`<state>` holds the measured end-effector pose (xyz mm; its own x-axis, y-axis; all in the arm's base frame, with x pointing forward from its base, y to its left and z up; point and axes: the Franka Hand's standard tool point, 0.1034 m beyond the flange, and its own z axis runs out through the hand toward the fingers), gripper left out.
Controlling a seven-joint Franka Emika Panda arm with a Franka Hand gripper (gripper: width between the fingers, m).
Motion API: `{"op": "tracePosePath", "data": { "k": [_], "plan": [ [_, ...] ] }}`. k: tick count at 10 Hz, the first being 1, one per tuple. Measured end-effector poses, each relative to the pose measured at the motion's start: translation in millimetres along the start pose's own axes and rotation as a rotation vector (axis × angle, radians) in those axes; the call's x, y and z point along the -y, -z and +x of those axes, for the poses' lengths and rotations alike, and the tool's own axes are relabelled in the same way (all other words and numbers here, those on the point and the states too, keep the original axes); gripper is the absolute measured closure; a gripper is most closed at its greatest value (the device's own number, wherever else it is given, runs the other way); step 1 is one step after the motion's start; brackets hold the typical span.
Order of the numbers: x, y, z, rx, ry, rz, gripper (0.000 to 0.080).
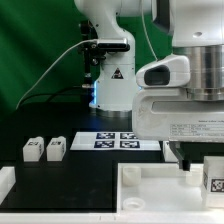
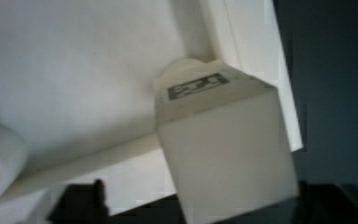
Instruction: Assemble one leg
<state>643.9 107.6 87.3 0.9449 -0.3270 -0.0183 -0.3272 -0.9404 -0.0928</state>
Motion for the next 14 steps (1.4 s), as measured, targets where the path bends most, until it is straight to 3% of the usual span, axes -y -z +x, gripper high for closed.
{"op": "tracePosePath", "data": {
  "k": [1,2,5,7,10,11,13,14],
  "plan": [
    [0.2,-0.1,-0.1,0.0,-0.044,0.0,0.0428],
    [1.0,-0.2,-0.7,0.003,-0.156,0.004,0.0509],
    [-3.2,-1.1,-0.3,0.007,-0.474,0.002,0.0509],
    [-6.4,-2.3,-1.8,0.02,-0.831,0.004,0.0509],
    [-5.5,-2.9,-8.0,0.051,-1.389,0.042,0.0509],
    [-6.9,-2.7,-8.7,0.052,-1.465,0.048,0.0509],
    [-7.2,-3.6,-9.2,0.051,-1.403,0.047,0.0463],
    [-6.1,-3.8,-9.8,0.048,-1.352,0.046,0.0315]
  ]
}}
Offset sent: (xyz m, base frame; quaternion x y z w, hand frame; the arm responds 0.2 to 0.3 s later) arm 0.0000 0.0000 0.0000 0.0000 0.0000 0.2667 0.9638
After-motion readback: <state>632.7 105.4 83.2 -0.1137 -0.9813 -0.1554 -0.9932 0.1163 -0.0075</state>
